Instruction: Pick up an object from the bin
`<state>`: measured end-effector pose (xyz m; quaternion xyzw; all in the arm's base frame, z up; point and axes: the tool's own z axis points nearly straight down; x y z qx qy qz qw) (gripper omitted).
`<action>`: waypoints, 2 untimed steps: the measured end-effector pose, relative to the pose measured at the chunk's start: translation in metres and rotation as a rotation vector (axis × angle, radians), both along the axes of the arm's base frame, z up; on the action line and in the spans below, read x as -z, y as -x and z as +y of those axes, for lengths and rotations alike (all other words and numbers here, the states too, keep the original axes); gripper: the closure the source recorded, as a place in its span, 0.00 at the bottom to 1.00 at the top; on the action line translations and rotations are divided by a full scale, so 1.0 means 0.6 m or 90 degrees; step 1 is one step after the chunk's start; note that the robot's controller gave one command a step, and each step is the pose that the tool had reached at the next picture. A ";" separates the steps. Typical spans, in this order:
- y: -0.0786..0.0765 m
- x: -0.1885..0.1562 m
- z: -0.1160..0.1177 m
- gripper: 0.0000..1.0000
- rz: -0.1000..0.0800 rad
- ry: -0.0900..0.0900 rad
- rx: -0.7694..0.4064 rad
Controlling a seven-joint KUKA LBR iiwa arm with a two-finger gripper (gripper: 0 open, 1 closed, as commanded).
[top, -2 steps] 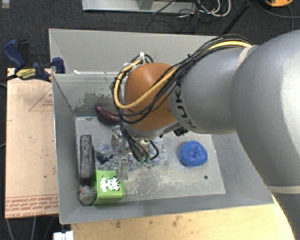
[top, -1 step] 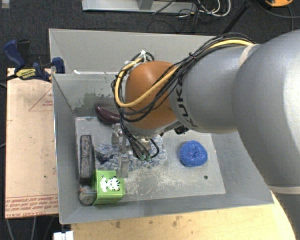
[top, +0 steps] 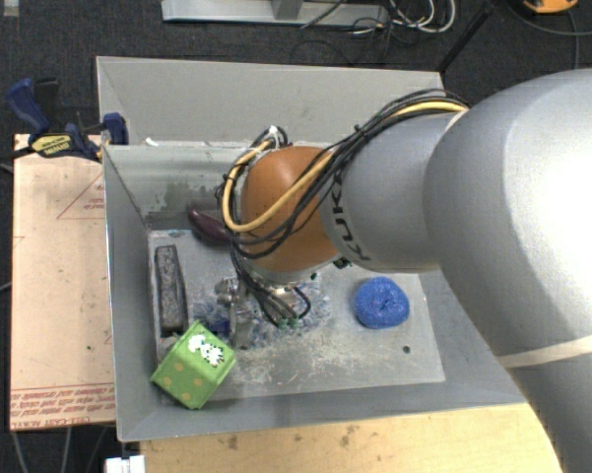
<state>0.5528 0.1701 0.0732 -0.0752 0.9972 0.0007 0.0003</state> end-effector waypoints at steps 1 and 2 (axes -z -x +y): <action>0.000 0.000 0.000 1.00 0.000 0.000 0.000; 0.000 0.000 0.000 1.00 0.000 0.000 0.000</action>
Offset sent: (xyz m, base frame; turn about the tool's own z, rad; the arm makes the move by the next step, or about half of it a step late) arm 0.0000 0.0000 0.0000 0.0000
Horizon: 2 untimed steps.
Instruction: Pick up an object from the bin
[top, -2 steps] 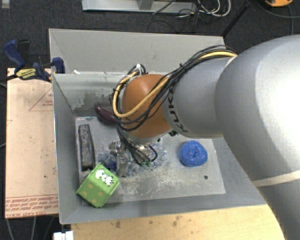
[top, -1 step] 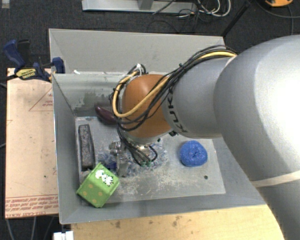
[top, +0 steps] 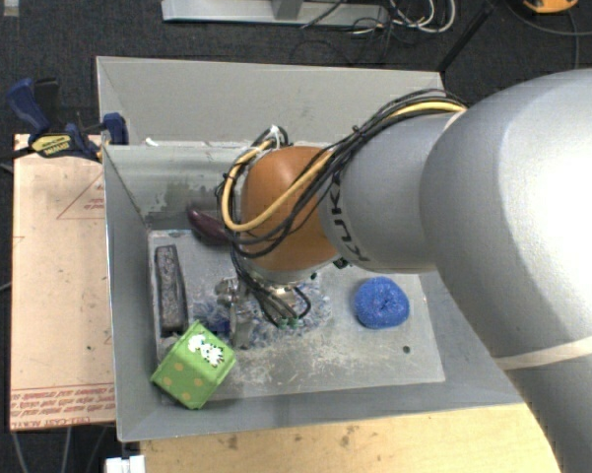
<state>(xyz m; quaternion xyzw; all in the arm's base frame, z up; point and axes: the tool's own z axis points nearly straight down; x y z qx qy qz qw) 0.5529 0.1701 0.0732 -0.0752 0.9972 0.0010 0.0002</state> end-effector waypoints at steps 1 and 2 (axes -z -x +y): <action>0.000 0.000 0.000 1.00 0.000 0.000 0.000; 0.000 0.000 0.000 1.00 0.000 0.000 0.000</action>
Offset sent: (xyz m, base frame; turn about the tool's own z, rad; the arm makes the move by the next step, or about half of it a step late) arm 0.0000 0.0000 0.0000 0.0000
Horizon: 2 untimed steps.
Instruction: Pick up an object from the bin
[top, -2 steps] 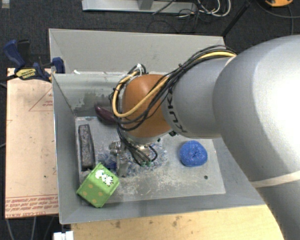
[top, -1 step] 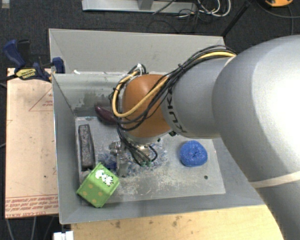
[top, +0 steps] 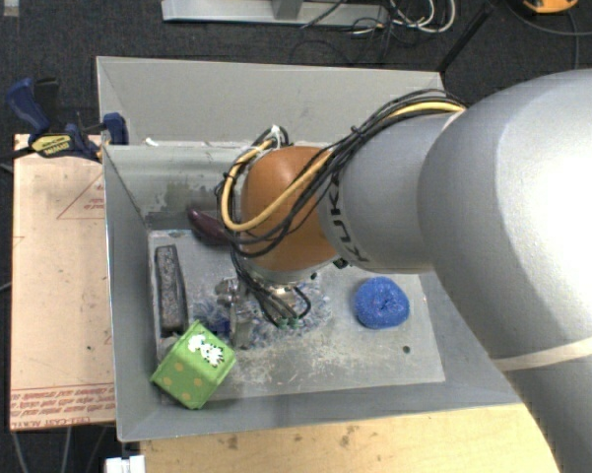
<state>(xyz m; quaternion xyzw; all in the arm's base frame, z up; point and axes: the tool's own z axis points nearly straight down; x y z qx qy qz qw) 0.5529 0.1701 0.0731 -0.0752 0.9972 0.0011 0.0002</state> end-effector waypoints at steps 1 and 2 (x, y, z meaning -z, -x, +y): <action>0.000 0.000 0.000 1.00 0.000 0.000 0.000; 0.000 0.000 0.000 1.00 0.000 0.000 0.000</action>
Offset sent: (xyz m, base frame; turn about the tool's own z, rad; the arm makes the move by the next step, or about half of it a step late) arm 0.0000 0.0000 0.0000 0.0000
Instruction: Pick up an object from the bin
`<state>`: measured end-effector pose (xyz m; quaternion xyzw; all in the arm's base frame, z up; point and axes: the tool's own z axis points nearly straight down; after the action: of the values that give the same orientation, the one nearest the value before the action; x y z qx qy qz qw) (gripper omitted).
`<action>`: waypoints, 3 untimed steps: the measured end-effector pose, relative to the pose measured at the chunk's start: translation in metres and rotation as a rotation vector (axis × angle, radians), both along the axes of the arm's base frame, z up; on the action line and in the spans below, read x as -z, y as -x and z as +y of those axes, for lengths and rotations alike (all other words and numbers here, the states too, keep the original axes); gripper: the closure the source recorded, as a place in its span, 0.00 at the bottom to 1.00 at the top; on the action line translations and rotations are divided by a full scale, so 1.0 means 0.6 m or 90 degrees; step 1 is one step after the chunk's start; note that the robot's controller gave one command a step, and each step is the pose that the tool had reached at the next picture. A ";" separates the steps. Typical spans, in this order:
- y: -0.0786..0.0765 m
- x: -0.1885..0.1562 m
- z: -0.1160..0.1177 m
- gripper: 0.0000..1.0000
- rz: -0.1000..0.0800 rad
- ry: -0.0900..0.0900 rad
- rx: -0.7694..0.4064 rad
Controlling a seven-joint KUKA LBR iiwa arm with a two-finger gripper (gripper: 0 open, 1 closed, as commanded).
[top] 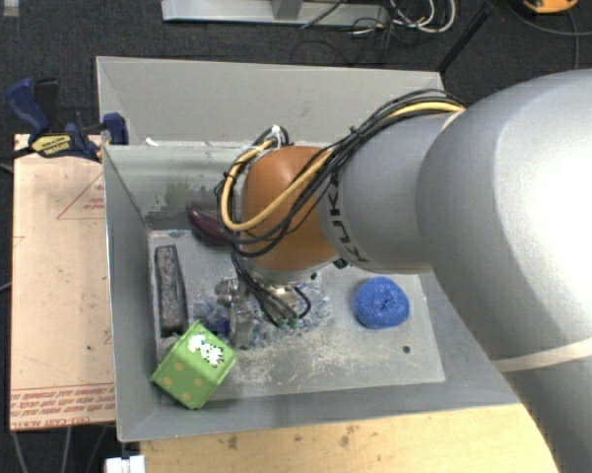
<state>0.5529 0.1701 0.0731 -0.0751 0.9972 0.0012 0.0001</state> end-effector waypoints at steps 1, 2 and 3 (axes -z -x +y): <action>0.000 0.000 0.000 1.00 0.000 0.000 0.000; 0.000 0.000 0.000 1.00 0.000 0.000 0.000; 0.000 0.000 0.000 1.00 0.000 0.000 0.000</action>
Offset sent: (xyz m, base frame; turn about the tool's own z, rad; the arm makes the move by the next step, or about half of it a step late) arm 0.0000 0.0000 0.0000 0.0000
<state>0.5529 0.1701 0.0731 -0.0751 0.9972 0.0014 0.0001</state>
